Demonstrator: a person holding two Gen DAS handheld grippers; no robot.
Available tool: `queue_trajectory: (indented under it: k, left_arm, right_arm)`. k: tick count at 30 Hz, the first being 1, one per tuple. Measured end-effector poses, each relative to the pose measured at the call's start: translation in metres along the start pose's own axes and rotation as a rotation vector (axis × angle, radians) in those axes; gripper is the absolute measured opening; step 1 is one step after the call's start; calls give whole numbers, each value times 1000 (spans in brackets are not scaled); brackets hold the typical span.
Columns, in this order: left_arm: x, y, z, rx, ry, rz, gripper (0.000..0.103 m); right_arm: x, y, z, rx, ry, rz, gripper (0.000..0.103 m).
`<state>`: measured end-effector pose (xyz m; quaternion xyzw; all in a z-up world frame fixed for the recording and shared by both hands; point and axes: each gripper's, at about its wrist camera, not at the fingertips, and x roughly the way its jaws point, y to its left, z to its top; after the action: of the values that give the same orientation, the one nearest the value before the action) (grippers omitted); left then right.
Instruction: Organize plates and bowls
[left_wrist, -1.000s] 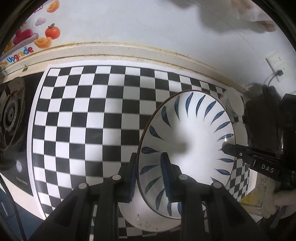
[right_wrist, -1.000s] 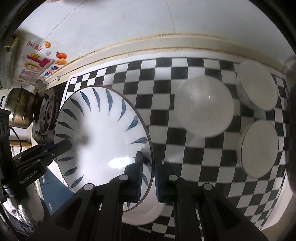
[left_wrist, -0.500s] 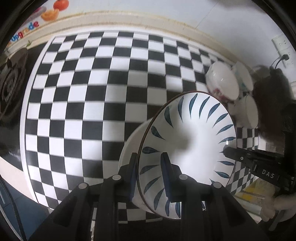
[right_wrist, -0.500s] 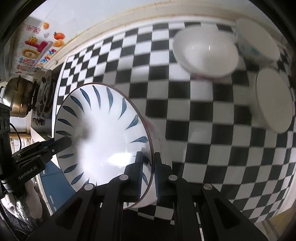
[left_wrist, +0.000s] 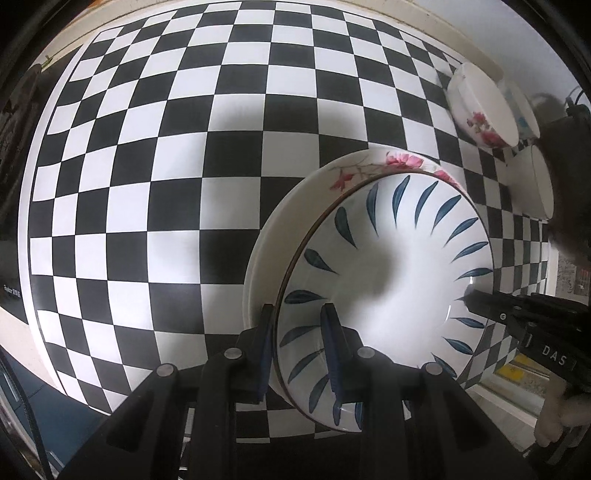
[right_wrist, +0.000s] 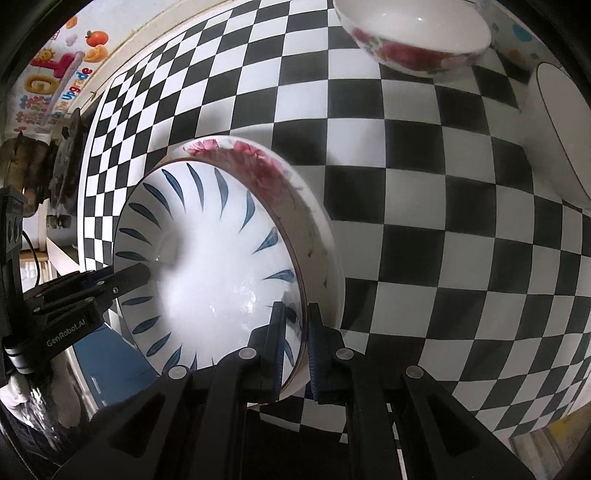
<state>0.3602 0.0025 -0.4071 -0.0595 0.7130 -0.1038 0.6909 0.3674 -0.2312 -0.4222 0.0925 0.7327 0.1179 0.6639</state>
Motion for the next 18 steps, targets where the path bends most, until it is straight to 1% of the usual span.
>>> queue_trajectory:
  k: [7, 9, 15, 18]
  left_arm:
    - [4, -4, 3, 7, 6, 8, 22]
    - [6, -4, 5, 5, 21, 0, 22]
    - [5, -3, 8, -1, 45, 12, 22]
    - [5, -3, 11, -6, 58, 19, 23]
  right_arm:
    - [-1, 6, 4, 2, -13, -32, 12]
    - [-1, 6, 5, 6, -12, -30, 12]
    - [-1, 6, 8, 20, 10, -36, 12]
    - [-1, 3, 8, 37, 17, -18, 14]
